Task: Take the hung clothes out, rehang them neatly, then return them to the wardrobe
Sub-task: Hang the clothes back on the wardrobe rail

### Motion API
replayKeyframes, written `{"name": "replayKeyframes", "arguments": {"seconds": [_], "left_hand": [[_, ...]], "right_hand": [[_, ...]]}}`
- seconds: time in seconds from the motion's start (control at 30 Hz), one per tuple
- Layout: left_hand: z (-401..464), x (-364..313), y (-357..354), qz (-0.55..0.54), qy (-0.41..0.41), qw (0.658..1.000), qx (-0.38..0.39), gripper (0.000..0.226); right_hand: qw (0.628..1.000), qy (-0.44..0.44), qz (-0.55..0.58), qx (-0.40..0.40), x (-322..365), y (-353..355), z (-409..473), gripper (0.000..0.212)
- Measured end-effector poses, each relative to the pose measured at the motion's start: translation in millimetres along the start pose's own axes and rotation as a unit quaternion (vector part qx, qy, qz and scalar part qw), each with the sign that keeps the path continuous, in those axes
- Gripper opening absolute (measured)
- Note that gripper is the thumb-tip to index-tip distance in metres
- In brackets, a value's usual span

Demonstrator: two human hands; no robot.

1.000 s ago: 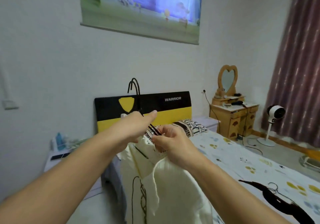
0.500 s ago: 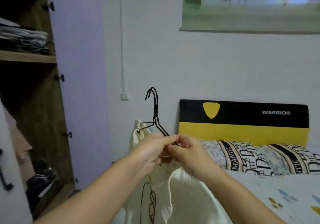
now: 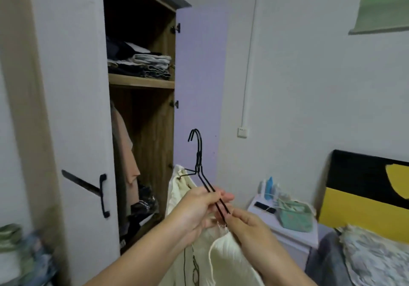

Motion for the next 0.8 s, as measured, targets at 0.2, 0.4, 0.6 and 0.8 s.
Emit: {"name": "replayKeyframes", "arguments": {"seconds": [0.2, 0.4, 0.6, 0.8], "left_hand": [[55, -22, 28, 0.003, -0.05, 0.999, -0.016, 0.015], [121, -49, 58, 0.047, -0.107, 0.993, -0.023, 0.019], [177, -59, 87, 0.032, -0.133, 0.989, -0.055, 0.014], [231, -69, 110, -0.021, -0.132, 0.989, -0.06, 0.014]], "right_hand": [[0.998, 0.027, 0.053, 0.033, -2, -18, 64, 0.027], [0.992, 0.041, 0.115, 0.038, -4, -38, 141, 0.026], [0.988, 0.037, 0.146, 0.034, -6, -63, 202, 0.027], [0.99, 0.019, 0.136, 0.042, -27, -75, 274, 0.027]]}}
Point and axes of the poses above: each hand's wrist, its own z-axis towards the middle knuckle, its own y-axis out of the back of the hand, x = y × z, the point moved 7 cm from there along z, towards the middle knuckle, and after that the axes turned 13 degrees about -z, right-handed, at the moved point
